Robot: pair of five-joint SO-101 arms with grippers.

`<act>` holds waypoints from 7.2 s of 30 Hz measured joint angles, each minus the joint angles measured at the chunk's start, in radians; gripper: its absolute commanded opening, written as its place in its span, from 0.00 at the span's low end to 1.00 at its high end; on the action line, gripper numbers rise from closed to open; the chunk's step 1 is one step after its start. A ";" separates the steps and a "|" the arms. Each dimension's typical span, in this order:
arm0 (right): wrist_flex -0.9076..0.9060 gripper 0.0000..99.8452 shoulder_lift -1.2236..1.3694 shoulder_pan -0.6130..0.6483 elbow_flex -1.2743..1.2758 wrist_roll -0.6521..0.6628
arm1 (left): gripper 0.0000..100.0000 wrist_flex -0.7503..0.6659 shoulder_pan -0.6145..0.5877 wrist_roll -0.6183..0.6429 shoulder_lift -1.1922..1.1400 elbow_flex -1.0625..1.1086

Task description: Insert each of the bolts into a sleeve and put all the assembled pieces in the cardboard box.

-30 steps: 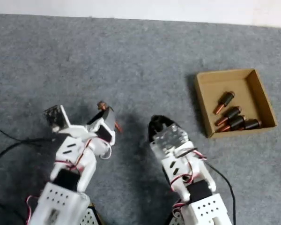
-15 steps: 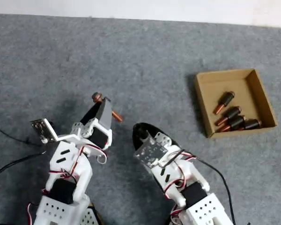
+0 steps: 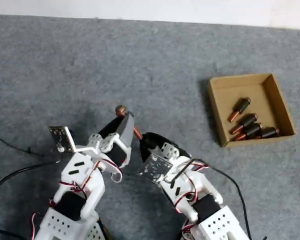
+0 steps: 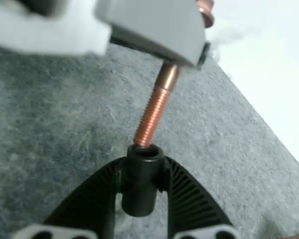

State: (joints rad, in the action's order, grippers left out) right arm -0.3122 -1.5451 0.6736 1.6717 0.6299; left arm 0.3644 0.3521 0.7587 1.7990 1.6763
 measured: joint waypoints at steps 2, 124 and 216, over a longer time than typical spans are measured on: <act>0.000 0.01 0.000 0.000 0.000 0.000 | 0.01 0.000 0.006 0.000 0.000 0.000; 0.058 0.01 0.002 -0.084 0.000 -0.114 | 0.33 0.103 0.129 -0.034 0.011 0.000; 0.060 0.01 0.002 -0.104 0.000 -0.084 | 0.33 -0.342 0.104 -0.144 -0.638 -0.161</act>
State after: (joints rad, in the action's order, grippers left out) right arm -0.2524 -1.5436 0.5692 1.6717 0.5455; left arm 0.0222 0.4565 0.6145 1.1607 1.5152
